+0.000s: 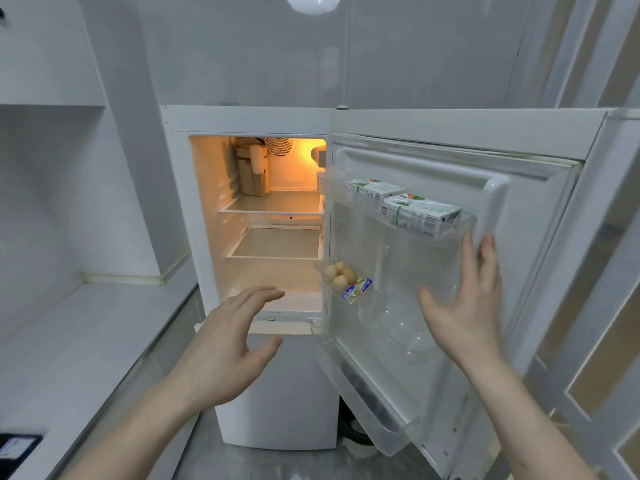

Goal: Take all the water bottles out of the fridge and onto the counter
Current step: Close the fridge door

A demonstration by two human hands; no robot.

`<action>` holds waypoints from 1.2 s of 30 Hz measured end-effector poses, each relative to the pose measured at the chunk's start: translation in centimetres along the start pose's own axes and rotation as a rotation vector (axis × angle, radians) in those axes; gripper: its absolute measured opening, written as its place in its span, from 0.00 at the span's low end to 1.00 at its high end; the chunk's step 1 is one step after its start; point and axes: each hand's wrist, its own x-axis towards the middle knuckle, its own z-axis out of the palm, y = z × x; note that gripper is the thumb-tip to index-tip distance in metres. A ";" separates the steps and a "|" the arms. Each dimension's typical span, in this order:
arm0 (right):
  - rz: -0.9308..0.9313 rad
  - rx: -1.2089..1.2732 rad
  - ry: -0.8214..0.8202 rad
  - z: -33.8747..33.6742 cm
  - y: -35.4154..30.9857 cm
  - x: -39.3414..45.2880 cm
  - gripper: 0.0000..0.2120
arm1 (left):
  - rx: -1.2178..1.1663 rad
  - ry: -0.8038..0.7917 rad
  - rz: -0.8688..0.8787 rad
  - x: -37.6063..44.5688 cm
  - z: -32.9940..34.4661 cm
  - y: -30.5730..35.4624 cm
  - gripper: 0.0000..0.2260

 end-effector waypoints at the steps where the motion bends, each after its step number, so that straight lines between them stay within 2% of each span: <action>1: -0.006 0.000 -0.008 0.0 -0.3 -0.3 0.49 | -0.001 0.001 -0.007 -0.1 0.1 0.0 0.25; 6: -0.086 -0.028 -0.091 0.6 -3.0 -2.9 0.48 | 0.002 0.003 -0.043 -0.9 0.6 0.2 0.24; 10: -0.206 -0.013 -0.110 1.9 -5.2 -5.2 0.44 | 0.016 0.007 -0.062 -1.8 0.0 -0.2 0.24; 15: -0.336 0.151 -0.240 4.1 -9.2 -7.8 0.41 | 0.041 0.045 -0.123 -3.7 -2.0 -2.5 0.24; 18: -0.356 0.358 -0.326 4.4 -12.2 -9.1 0.35 | 0.039 0.066 -0.164 -5.0 -3.1 -4.1 0.23; 21: -0.454 0.533 -0.238 3.7 -14.8 -9.6 0.24 | 0.019 0.033 -0.181 -6.3 -3.2 -5.2 0.23; 24: -0.548 0.600 -0.025 3.7 -15.9 -9.1 0.14 | -0.007 -0.021 -0.170 -7.0 -2.4 -5.4 0.23; 29: -0.570 0.590 0.222 6.4 -17.5 -9.3 0.14 | -0.018 -0.075 -0.171 -7.6 -2.8 -7.6 0.24; 31: -0.489 0.596 0.215 7.9 -18.0 -9.2 0.15 | -0.034 -0.072 -0.167 -7.8 -3.1 -8.8 0.24; 36: -0.421 0.639 0.023 12.7 -19.5 -9.4 0.24 | -0.145 -0.100 -0.162 -8.4 -3.4 -11.7 0.25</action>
